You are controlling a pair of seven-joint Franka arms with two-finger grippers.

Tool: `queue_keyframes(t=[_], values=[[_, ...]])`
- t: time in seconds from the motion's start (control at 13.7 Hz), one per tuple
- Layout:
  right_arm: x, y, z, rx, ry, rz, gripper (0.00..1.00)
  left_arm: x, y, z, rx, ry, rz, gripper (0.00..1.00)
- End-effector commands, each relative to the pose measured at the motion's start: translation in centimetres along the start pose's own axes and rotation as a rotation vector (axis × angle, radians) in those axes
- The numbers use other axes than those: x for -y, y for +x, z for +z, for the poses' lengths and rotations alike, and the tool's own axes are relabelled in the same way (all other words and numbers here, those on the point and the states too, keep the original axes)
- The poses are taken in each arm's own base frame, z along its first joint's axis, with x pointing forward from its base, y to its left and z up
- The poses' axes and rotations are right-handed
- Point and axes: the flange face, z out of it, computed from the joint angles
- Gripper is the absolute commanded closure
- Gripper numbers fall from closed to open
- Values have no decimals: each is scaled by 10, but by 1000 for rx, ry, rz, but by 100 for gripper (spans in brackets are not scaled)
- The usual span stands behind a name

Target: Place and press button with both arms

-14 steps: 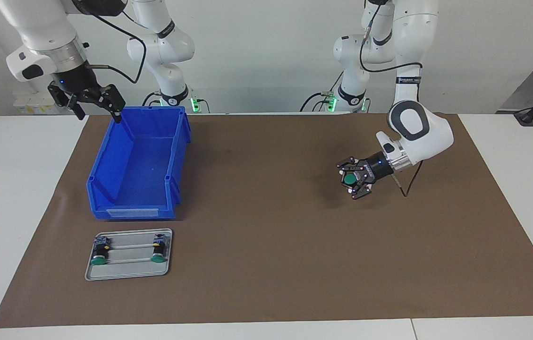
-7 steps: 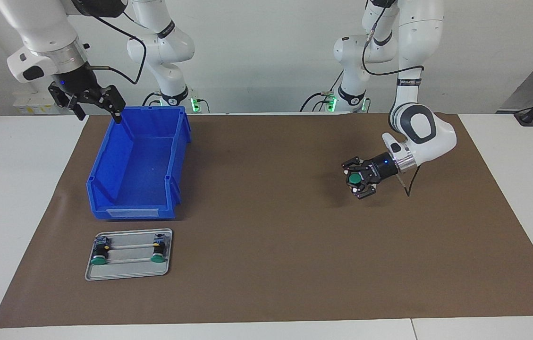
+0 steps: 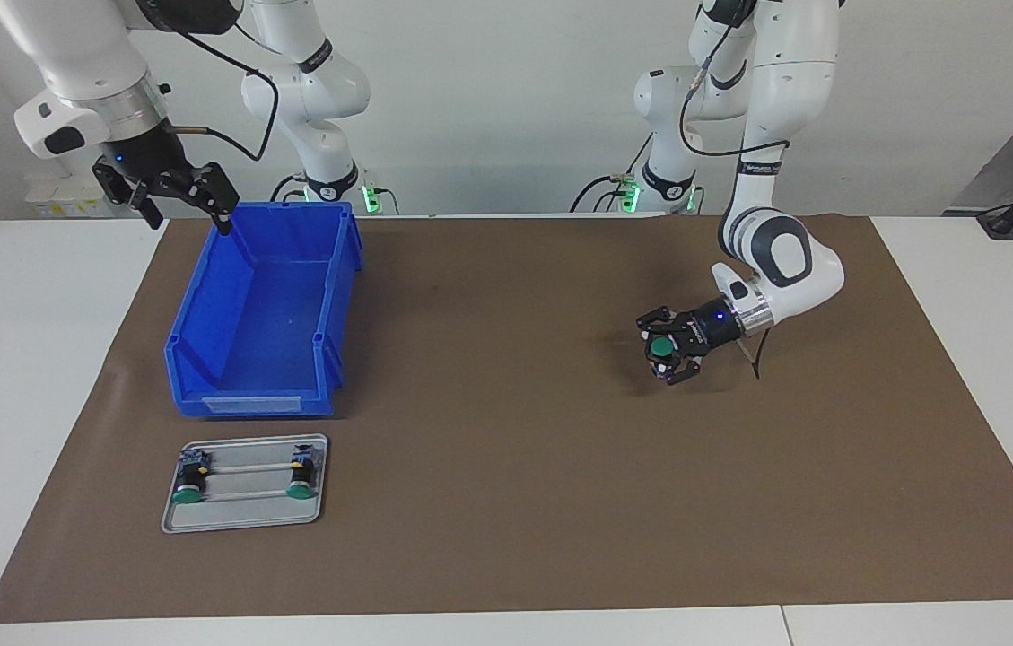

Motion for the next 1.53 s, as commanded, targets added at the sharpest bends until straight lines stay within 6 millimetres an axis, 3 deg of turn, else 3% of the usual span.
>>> queue_keyframes(t=[0.0,0.51,1.31,1.46], values=[[-1,-5,1,-5,-6,5,0,-11,0,24,-16,33,12,100],[-1,-5,1,-6,-5,5,0,-26,-2,61,-11,77,6,100],[-1,-5,1,-3,-6,8,0,-33,-18,58,27,89,41,100],[-1,-5,1,-5,-5,8,0,-34,-21,58,33,90,36,92]])
